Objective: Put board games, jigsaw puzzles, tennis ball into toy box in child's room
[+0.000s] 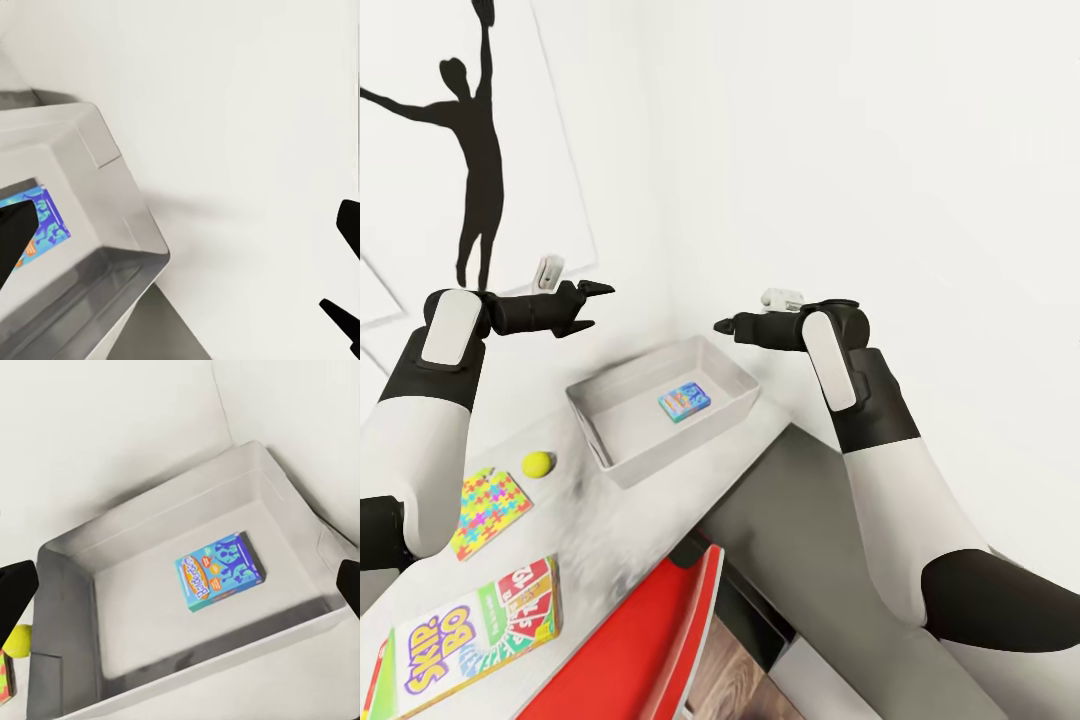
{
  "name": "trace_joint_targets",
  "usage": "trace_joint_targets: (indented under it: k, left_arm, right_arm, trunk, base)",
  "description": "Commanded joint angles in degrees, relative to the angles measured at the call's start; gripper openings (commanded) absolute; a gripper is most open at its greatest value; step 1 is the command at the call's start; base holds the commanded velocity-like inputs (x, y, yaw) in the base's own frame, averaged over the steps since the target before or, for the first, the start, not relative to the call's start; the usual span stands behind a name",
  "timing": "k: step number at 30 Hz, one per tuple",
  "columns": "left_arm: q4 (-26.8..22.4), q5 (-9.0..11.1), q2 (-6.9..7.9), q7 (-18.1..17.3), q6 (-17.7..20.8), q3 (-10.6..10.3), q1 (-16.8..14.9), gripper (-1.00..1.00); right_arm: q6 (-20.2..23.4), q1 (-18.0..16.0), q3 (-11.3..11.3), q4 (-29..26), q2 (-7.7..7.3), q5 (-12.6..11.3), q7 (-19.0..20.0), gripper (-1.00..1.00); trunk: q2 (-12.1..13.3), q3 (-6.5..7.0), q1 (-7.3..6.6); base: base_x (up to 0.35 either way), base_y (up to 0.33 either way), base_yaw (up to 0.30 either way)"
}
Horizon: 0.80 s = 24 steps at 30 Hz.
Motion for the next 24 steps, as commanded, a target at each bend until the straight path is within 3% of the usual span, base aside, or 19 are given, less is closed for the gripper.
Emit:
trace_joint_targets:
  k: [1, 24]
  left_arm:
    - [0.0, 0.1, -0.01, 0.1, 0.3, 0.1, -0.1, 1.0]
    - [0.0, 0.2, -0.02, 0.1, 0.3, 0.1, -0.1, 1.0]
  right_arm:
    - [0.2, -0.1, 0.0, 0.0, 0.0, -0.5, -0.5, 1.0]
    - [0.1, -0.1, 0.0, 0.0, 0.0, -0.5, -0.5, 1.0]
  trunk:
    - [-0.1, -0.01, 0.04]
    - [-0.1, 2.16, 0.04]
  base:
    - [0.0, 0.0, 0.0]
    - [0.0, 0.0, 0.0]
